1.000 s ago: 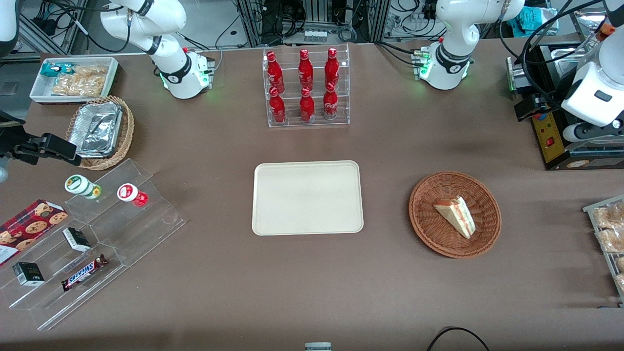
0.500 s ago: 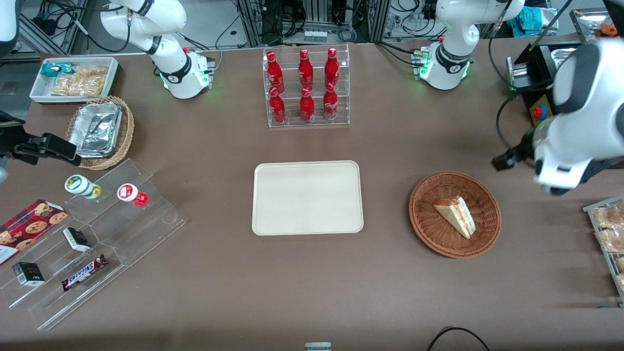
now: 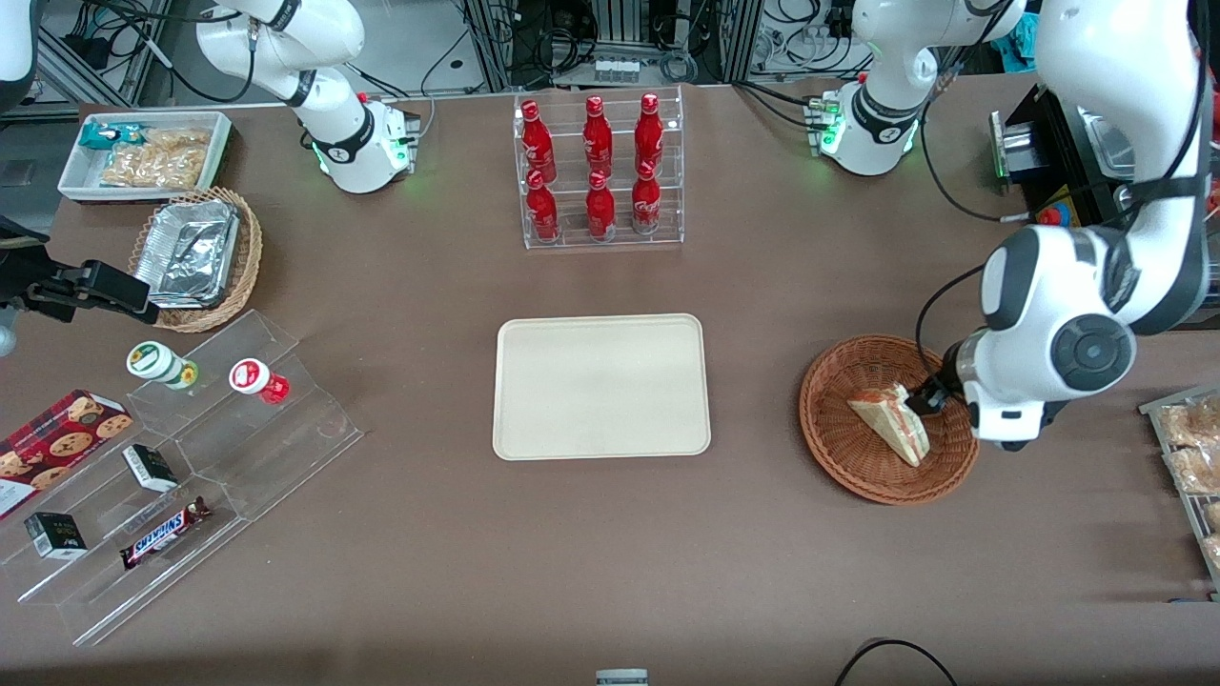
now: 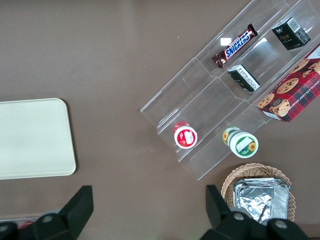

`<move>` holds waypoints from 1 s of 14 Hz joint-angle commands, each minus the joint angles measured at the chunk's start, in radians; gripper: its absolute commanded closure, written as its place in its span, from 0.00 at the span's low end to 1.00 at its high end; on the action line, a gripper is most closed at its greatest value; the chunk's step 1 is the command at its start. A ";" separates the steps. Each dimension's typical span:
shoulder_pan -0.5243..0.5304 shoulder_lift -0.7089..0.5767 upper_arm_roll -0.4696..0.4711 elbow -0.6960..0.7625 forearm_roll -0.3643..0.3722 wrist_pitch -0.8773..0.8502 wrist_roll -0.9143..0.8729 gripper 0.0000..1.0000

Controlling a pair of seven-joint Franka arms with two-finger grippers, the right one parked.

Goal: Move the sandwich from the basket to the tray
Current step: 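Lower the open left gripper onto the wrapped sandwich in the basket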

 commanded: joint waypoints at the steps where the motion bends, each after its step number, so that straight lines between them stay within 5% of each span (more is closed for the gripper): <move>1: -0.004 0.049 -0.005 -0.007 0.009 0.085 -0.039 0.00; 9: -0.004 0.076 -0.005 -0.202 0.008 0.367 -0.061 0.04; 11: -0.004 0.076 -0.005 -0.199 0.008 0.363 -0.068 0.50; 14: -0.004 0.074 -0.006 -0.173 0.011 0.338 -0.073 0.76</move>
